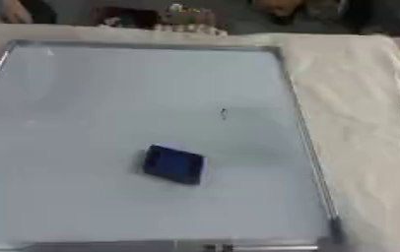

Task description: Wipe the whiteboard clean with a brush.

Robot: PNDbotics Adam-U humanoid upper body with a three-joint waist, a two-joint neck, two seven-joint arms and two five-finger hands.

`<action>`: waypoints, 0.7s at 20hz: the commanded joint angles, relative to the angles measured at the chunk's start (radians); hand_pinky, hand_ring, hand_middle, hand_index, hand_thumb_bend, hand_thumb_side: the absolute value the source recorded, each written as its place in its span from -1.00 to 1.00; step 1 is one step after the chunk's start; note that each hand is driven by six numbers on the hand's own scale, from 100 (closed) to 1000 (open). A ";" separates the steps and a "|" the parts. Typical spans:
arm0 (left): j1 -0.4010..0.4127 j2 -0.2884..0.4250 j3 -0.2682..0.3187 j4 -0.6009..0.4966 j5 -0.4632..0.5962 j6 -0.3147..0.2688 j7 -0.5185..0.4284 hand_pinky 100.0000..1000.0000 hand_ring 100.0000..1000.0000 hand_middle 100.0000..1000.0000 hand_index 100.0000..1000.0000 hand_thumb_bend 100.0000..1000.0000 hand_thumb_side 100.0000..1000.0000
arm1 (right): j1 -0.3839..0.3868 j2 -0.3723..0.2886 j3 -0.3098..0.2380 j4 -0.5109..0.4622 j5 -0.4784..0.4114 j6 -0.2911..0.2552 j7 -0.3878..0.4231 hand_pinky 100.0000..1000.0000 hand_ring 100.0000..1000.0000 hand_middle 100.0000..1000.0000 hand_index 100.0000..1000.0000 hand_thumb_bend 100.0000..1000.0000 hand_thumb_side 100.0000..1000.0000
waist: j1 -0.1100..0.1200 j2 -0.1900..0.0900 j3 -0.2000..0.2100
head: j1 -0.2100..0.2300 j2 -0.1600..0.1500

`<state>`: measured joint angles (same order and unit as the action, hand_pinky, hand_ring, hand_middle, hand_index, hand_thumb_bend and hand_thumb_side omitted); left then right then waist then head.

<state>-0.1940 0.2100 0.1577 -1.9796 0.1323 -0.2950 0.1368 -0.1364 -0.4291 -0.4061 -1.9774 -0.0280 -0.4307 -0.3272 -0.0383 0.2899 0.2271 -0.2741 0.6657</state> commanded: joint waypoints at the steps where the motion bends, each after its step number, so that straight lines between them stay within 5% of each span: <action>1: -0.005 0.014 0.011 -0.020 -0.004 -0.005 -0.004 -0.40 -0.27 -0.29 -0.11 -1.00 0.79 | -0.010 -0.040 -0.008 -0.023 0.008 -0.003 -0.005 0.08 -0.25 -0.14 0.17 -1.00 0.84 | 0.003 -0.012 0.000 | 0.001 -0.002; 7: -0.005 0.016 0.009 -0.020 -0.004 -0.006 -0.005 -0.40 -0.27 -0.28 -0.11 -1.00 0.79 | -0.027 -0.085 0.008 -0.018 0.013 -0.012 -0.005 0.10 -0.23 -0.13 0.14 -1.00 0.97 | 0.004 -0.011 -0.002 | 0.000 0.012; 14: -0.002 0.023 0.004 -0.020 0.001 -0.004 -0.008 -0.40 -0.27 -0.28 -0.10 -1.00 0.78 | -0.104 -0.230 0.098 0.012 0.078 -0.041 0.046 0.13 -0.22 -0.11 -0.20 -0.66 1.00 | 0.002 -0.024 -0.003 | 0.000 0.020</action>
<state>-0.1933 0.2104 0.1571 -1.9796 0.1319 -0.2980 0.1324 -0.2297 -0.5979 -0.3195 -1.9634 0.0318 -0.4660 -0.2933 -0.0387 0.2846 0.2242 -0.2742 0.6772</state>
